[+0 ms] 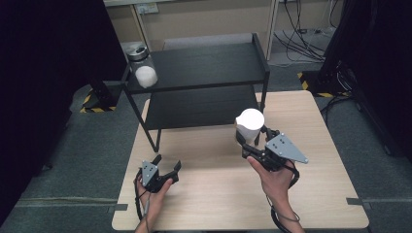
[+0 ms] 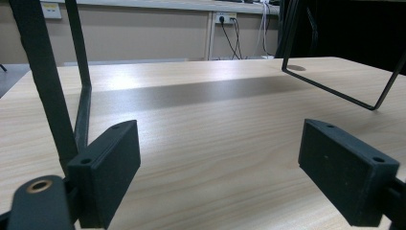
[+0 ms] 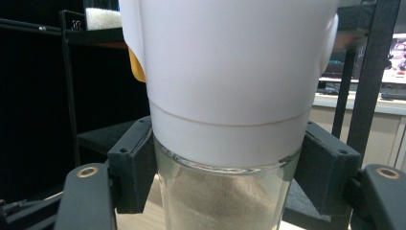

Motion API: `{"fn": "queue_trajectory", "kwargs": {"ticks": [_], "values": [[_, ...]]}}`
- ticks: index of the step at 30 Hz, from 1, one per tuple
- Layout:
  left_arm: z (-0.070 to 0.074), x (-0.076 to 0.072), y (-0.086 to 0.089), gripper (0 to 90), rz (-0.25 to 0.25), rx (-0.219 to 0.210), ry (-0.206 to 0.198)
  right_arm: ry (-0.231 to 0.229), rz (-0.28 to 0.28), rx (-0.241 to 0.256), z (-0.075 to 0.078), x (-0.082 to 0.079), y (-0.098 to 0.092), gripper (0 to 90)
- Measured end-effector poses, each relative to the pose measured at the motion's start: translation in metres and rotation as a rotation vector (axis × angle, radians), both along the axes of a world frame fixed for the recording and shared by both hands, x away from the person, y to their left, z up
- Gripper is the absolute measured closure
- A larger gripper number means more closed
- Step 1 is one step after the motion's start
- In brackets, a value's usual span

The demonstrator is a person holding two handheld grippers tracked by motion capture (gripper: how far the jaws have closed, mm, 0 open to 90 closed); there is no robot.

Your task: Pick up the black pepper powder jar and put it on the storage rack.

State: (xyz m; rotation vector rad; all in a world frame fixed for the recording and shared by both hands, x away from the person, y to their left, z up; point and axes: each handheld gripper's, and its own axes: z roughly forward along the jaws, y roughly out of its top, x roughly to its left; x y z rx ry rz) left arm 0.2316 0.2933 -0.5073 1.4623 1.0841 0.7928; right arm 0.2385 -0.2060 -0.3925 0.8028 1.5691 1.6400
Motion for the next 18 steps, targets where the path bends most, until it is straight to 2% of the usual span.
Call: {"fn": "queue_trajectory", "kwargs": {"ticks": [10,18], "values": [[0.0,0.0,0.0,13.8,0.001,-0.004,0.001,-0.007,-0.01,0.011,0.003,0.002,0.002,30.8],[0.0,0.0,0.0,13.8,0.001,-0.004,0.001,-0.016,-0.017,0.028,0.012,0.006,0.003,30.9]]}}
